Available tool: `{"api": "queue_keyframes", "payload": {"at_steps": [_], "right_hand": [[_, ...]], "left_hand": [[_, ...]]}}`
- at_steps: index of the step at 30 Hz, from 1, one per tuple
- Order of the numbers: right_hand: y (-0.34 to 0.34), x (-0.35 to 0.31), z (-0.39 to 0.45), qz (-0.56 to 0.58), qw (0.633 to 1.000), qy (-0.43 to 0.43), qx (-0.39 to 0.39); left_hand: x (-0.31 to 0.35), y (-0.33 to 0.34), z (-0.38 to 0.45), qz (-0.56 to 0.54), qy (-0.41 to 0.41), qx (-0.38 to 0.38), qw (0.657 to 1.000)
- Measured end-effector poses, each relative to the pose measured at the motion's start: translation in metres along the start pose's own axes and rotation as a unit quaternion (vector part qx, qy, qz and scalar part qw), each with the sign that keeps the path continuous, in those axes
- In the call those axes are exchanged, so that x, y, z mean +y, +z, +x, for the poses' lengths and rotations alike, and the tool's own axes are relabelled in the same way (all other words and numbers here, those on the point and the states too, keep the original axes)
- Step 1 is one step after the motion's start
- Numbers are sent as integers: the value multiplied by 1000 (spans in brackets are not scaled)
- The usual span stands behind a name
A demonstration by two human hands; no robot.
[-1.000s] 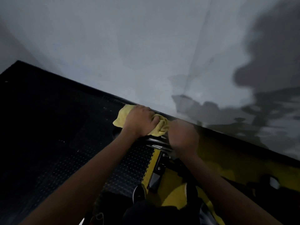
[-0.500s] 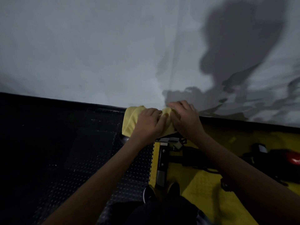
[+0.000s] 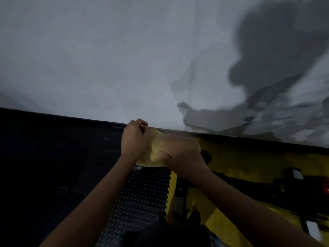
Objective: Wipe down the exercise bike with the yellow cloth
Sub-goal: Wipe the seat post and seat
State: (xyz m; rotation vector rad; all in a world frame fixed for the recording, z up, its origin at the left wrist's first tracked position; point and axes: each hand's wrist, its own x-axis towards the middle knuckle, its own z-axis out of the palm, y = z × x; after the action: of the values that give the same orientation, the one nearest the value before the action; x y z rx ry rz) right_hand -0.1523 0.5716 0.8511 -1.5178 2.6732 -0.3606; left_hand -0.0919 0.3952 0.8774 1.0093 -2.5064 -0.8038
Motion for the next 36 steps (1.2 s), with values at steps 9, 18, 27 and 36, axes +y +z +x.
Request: {"api": "queue_keyframes", "payload": {"at_steps": [9, 18, 27, 36], "right_hand": [[-18, 22, -19, -70, 981, 176, 39], [11, -49, -16, 28, 981, 187, 35], [1, -28, 7, -81, 892, 433, 101], [24, -73, -2, -18, 947, 306, 96]], "left_hand": [[-8, 34, 14, 73, 62, -15, 995], [-27, 24, 30, -20, 57, -118, 991], [-26, 24, 17, -20, 4, -119, 993], [-37, 24, 18, -59, -60, -146, 986]]}}
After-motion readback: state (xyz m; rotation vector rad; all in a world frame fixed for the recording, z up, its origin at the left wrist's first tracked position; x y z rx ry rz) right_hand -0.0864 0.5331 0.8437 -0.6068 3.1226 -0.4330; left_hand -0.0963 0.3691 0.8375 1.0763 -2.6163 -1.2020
